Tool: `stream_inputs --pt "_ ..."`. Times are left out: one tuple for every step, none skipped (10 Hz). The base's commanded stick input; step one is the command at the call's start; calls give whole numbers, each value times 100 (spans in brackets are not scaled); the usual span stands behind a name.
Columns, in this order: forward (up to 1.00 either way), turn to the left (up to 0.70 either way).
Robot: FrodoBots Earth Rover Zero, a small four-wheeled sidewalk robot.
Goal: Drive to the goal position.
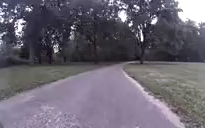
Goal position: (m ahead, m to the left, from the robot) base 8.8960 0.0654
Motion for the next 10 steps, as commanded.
stream_inputs --pt "70 0" --pt "70 0" --pt "70 0" --pt "70 0" --pt "70 0" --pt "70 0" --pt "70 0" --pt "70 0" --pt "70 0" --pt "70 0"
